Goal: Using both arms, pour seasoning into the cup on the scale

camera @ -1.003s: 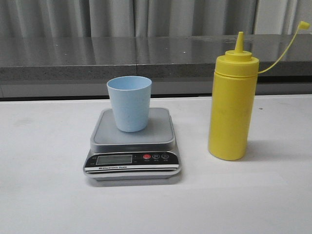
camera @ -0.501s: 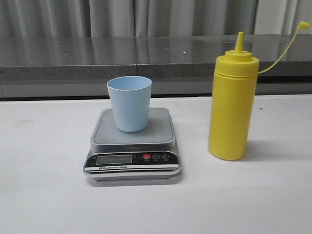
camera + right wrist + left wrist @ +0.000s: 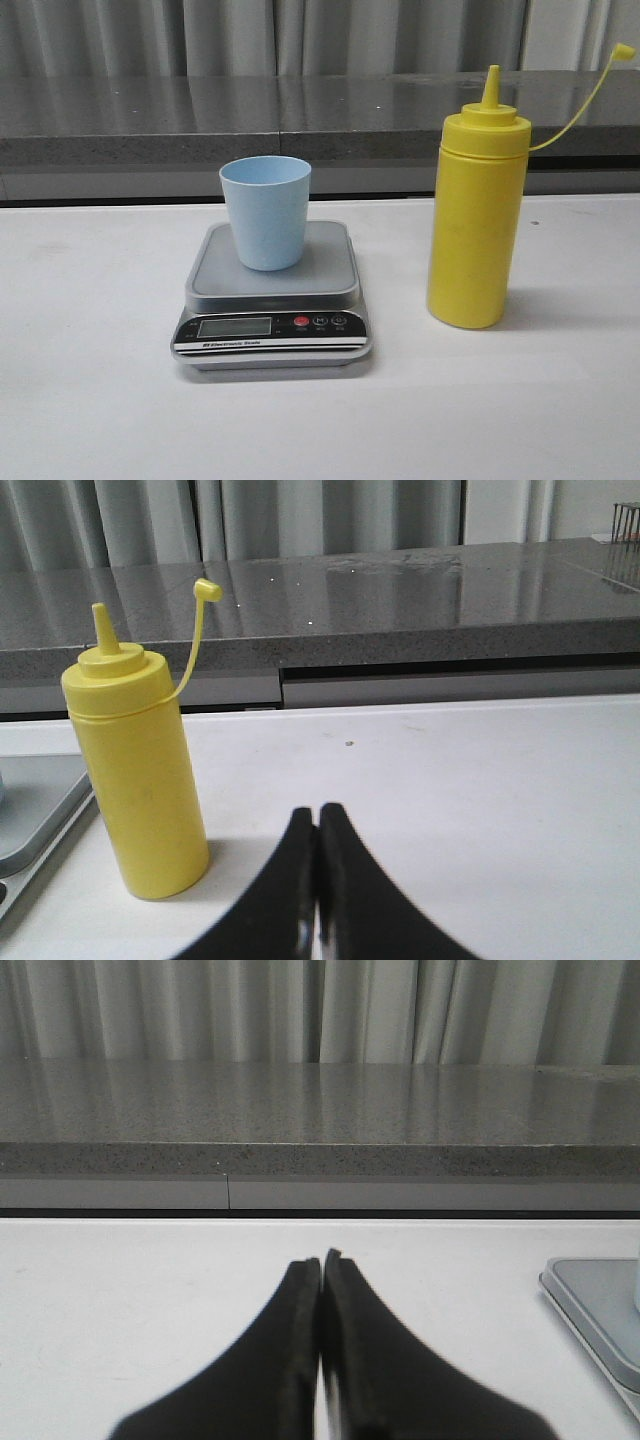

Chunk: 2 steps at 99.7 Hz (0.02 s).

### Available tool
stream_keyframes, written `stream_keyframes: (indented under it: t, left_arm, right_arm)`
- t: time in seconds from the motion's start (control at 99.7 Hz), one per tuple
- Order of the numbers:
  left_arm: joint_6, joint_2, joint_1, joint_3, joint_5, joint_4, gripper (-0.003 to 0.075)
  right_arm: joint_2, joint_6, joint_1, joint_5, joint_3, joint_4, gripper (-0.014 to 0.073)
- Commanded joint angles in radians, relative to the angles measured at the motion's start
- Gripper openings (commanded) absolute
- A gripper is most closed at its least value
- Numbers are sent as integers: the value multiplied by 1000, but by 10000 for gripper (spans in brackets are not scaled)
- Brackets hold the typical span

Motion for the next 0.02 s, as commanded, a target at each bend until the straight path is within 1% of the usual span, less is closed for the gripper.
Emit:
stream_keyframes:
  t: [0.0,0.01]
  left_arm:
    - [-4,-32,3,38,-86,-10,-20]
    - [-4,-32,3,38,-86,-10,-20]
  right_arm:
    - [-24,-8,-8,-78,-15,3,-69]
    - [-24,-8,-8,-78,-15,3,-69]
